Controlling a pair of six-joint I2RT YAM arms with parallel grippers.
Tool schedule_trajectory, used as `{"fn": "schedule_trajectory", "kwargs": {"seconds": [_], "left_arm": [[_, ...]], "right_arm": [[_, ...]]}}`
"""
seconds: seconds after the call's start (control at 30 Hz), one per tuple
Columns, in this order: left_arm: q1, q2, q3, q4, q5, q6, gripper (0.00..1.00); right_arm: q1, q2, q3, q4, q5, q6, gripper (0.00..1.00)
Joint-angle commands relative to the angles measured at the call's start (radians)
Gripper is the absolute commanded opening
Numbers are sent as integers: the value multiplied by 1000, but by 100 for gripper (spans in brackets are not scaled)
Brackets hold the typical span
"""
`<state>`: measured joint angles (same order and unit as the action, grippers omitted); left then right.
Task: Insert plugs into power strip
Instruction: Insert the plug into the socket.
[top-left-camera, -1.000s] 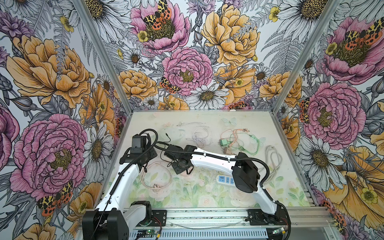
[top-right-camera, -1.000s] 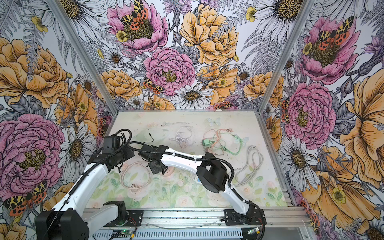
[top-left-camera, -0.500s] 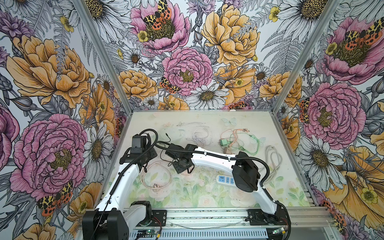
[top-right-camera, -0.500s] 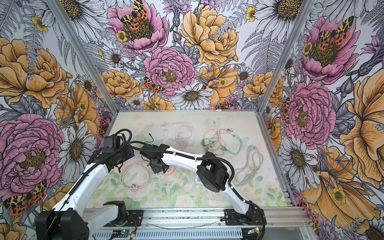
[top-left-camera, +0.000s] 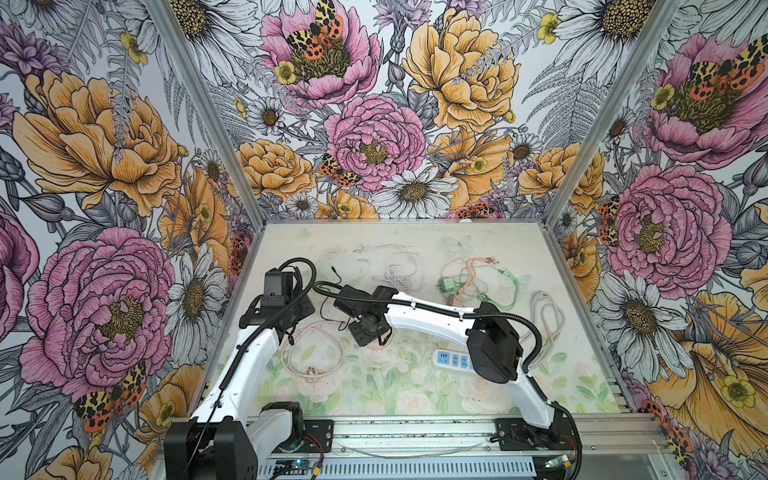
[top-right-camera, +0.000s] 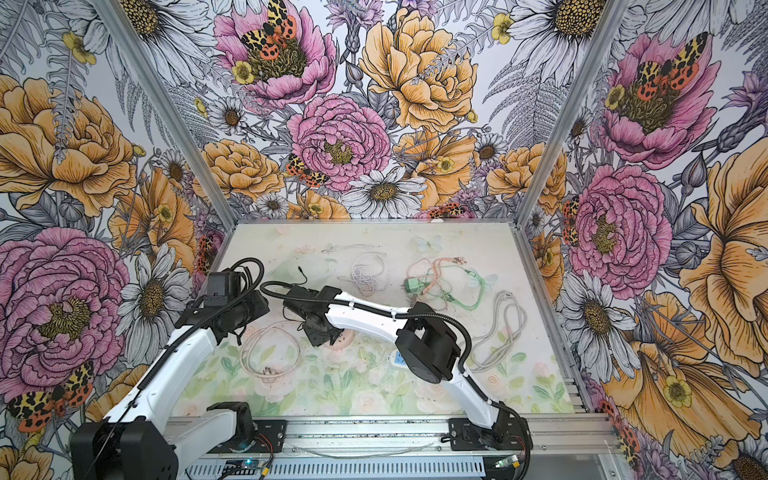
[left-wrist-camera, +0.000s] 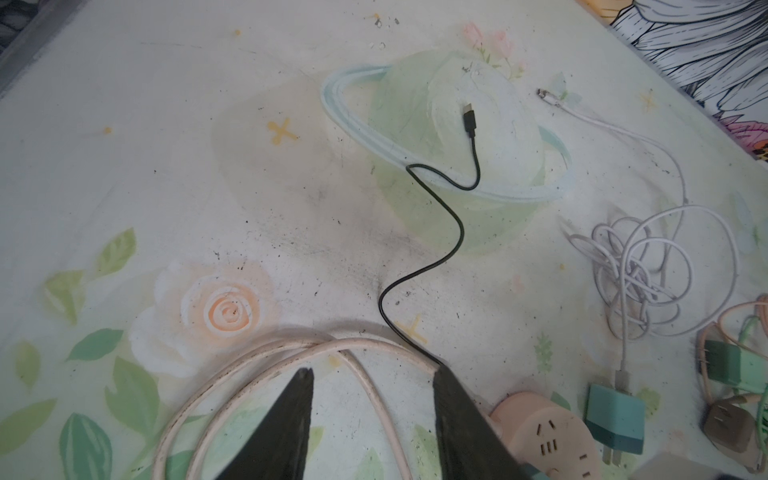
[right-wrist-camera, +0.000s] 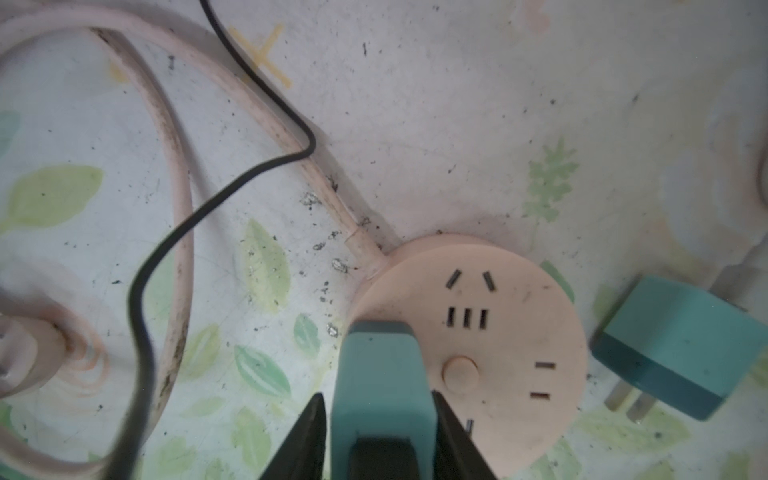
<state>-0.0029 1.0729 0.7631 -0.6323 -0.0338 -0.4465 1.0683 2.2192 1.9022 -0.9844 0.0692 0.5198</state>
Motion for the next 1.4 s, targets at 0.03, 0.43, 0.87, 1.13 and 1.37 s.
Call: {"fn": "schedule_trajectory", "kwargs": {"seconds": [0.03,0.43,0.87,1.13,1.37], "left_arm": [[-9,-16,-3,-7,7,3,50],[-57,-30,39,-24,26,34,51],[-343,34,237,-170,-126,17,52],[-587,-38,229,-170,-102,-65,49],[-854,84,264,-167,-213,-180,40]], "right_arm": [[12,-106,-76,37,-37,-22,44],[4,-352,-316,96,25,-33,47],[-240,-638,-560,149,94,-20,48],[-412,-729,-697,231,33,-6,48],[-524,-762,-778,299,-24,24,48]]}}
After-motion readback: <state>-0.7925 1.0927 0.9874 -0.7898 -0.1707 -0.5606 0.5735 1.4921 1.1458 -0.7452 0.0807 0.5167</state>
